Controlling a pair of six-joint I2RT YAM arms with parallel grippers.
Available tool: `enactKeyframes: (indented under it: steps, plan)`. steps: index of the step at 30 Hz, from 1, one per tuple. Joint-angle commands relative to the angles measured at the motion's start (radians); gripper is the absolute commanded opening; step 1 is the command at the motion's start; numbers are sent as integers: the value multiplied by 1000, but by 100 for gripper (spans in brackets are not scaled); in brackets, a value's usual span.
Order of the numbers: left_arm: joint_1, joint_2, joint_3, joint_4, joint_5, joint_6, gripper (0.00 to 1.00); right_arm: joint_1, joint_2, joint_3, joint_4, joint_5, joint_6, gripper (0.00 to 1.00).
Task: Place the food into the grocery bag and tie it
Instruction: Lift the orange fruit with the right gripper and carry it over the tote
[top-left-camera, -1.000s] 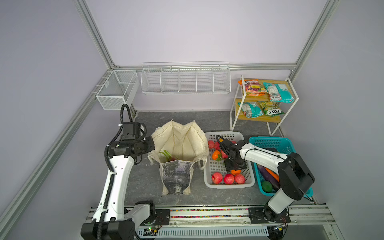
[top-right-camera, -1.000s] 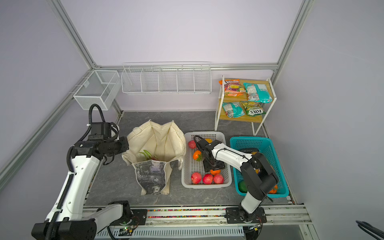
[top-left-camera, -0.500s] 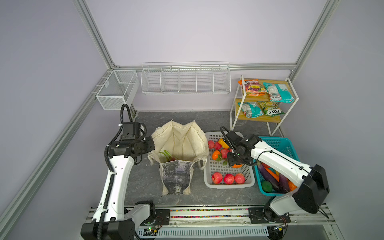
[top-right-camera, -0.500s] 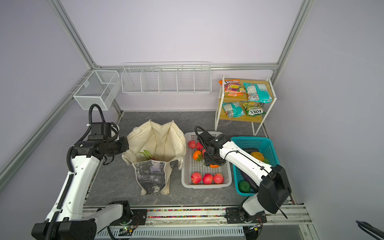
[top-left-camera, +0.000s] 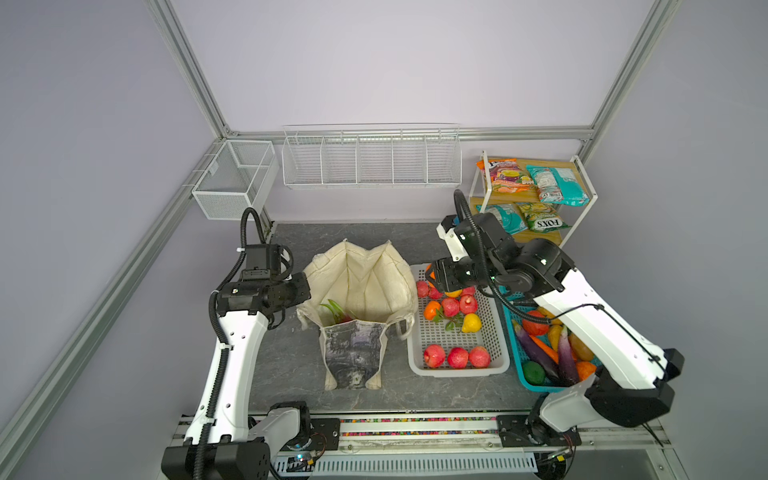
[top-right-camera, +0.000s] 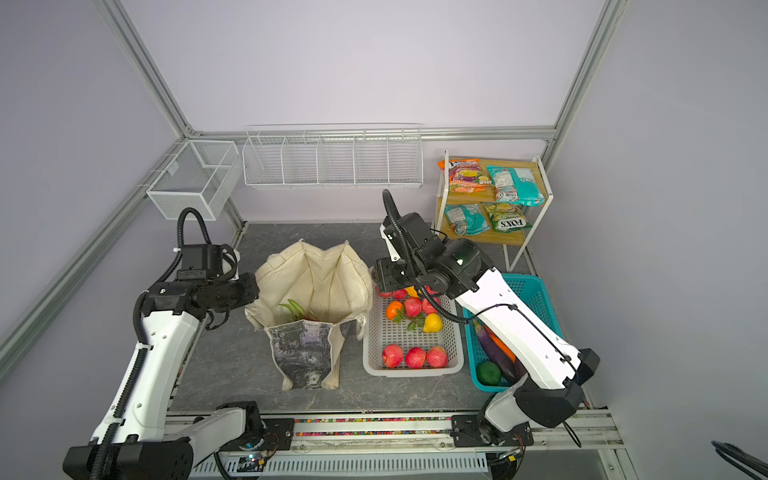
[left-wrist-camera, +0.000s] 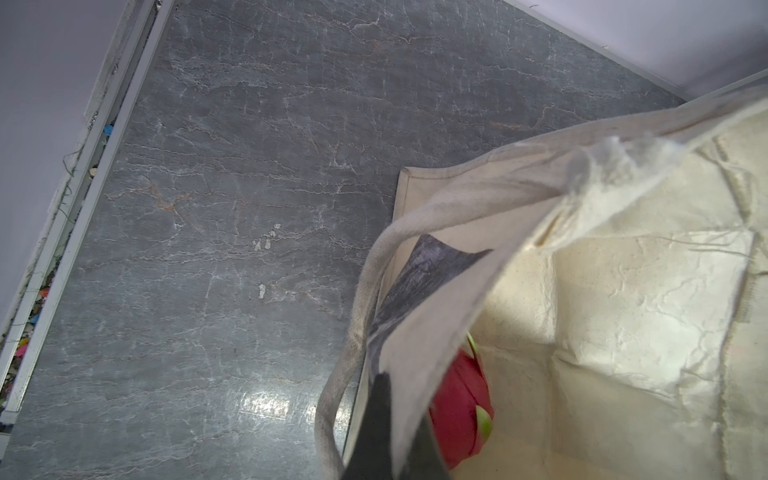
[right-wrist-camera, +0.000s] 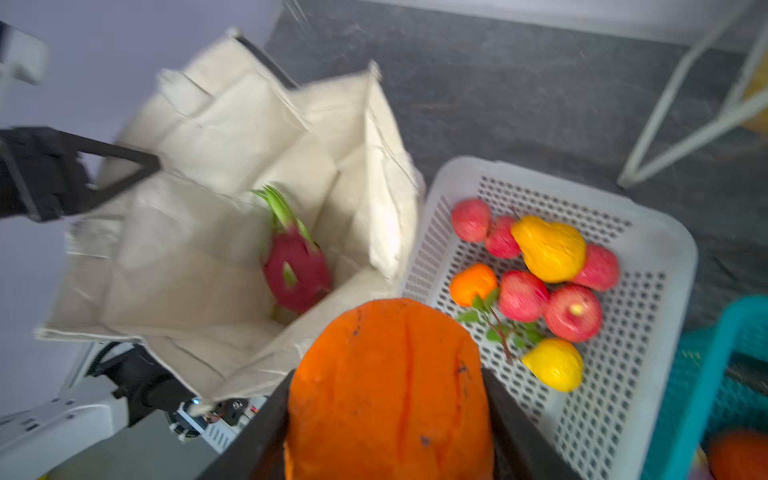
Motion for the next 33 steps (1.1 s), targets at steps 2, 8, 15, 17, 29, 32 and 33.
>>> enactKeyframes:
  steps: [2,8,15,17,29,32,33]
  plan:
    - [8,-16,-7,7,27,-6,0,50,160,154,44,-83,-67,51]
    - [8,-23,-2,2,32,-9,0,108,364,328,66,-151,-87,51]
    - [7,-28,-2,2,39,-9,0,152,542,385,102,-214,-76,51]
    - [8,-30,-4,4,41,-10,0,158,579,385,111,-230,-68,51]
    - [7,-34,-9,5,44,-9,0,172,742,407,126,-279,-51,52]
    - [8,-35,-10,6,45,-9,0,173,764,408,121,-278,-49,52]
    - [7,-37,-11,6,44,-8,0,174,770,408,116,-275,-51,52]
